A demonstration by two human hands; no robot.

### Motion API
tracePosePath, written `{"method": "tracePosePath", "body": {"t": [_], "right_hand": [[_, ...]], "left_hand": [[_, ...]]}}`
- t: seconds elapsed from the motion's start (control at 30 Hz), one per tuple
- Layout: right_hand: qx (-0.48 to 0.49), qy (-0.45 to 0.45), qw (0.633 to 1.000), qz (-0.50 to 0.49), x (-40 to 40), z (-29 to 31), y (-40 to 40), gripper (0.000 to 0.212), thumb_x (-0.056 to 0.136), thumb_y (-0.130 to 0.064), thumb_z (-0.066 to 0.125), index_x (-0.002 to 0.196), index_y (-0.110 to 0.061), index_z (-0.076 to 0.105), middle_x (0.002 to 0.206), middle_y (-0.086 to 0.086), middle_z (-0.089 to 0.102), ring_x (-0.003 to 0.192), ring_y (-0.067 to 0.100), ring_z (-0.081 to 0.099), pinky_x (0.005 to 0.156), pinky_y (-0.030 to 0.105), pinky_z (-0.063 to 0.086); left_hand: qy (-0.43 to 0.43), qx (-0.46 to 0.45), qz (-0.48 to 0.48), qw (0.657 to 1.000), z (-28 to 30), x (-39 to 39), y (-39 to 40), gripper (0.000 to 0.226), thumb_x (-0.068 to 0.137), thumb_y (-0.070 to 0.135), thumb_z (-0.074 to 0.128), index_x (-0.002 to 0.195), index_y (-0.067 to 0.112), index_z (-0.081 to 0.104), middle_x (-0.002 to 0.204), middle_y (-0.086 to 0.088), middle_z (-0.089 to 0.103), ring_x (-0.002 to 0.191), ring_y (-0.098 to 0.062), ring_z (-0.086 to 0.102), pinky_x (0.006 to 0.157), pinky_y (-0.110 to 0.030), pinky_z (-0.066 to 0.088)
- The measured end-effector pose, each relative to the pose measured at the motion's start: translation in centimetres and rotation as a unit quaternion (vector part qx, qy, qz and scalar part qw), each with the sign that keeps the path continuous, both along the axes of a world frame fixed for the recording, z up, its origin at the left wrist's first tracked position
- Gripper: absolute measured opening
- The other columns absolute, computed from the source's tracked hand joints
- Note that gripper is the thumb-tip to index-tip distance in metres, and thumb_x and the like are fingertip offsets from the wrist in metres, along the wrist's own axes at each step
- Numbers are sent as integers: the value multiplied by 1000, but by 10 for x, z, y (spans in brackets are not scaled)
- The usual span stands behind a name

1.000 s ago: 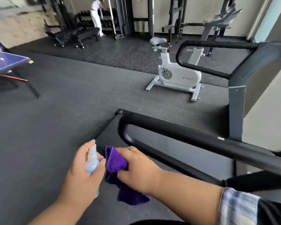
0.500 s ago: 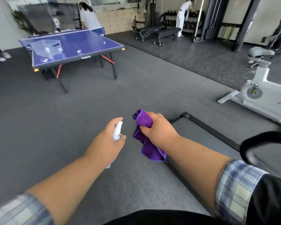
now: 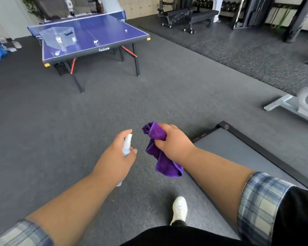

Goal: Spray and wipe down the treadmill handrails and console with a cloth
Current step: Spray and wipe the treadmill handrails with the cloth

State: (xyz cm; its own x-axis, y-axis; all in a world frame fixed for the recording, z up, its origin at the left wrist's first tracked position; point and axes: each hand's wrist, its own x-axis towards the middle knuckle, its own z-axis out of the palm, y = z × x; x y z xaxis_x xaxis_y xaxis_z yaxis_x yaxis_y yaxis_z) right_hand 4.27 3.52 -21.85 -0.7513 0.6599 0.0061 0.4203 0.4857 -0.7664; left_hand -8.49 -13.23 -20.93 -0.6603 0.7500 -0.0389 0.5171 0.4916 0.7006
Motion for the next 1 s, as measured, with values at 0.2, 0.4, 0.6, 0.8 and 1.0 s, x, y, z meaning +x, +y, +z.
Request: {"method": "tracePosePath", "body": {"t": [0.2,0.4,0.6,0.8,1.0], "right_hand": [[-16,6,999,44,-71,-13,112,29,81,-17,62,92,-43,56,98,2,60,91,14,56,79,23,38],[-18,-17,998,61,-126,-4,237,24,79,-20,62,89,-42,60,100,3,60,91,18,57,79,26,40],[-7,-5,1000,10,-155,3,342,45,82,-18,66,126,-31,64,114,4,60,111,20,56,97,27,42],[7,-17,997,-70,-192,-15,437,44,81,-18,65,123,-30,64,114,4,60,111,23,56,98,31,44],[10,-27,977,-211,-242,-20,533,48,84,-19,63,131,-31,61,108,-2,54,110,22,56,94,25,41]], "left_hand": [[-4,-10,32,999,-1,-66,105,51,93,34,59,128,60,33,97,13,66,81,-11,63,75,-34,49],[-3,-25,34,999,9,-113,229,51,94,36,57,130,60,31,98,14,65,77,-10,63,66,-30,48],[1,-44,-15,999,10,-153,337,51,94,36,57,129,61,30,97,17,64,80,-8,61,73,-34,48],[3,-29,-92,995,-9,-219,455,51,94,33,58,129,59,33,96,16,64,78,-12,61,71,-34,48],[43,-20,-223,974,-15,-304,599,56,92,34,62,134,57,31,112,7,63,92,-23,60,82,-38,49]]}}
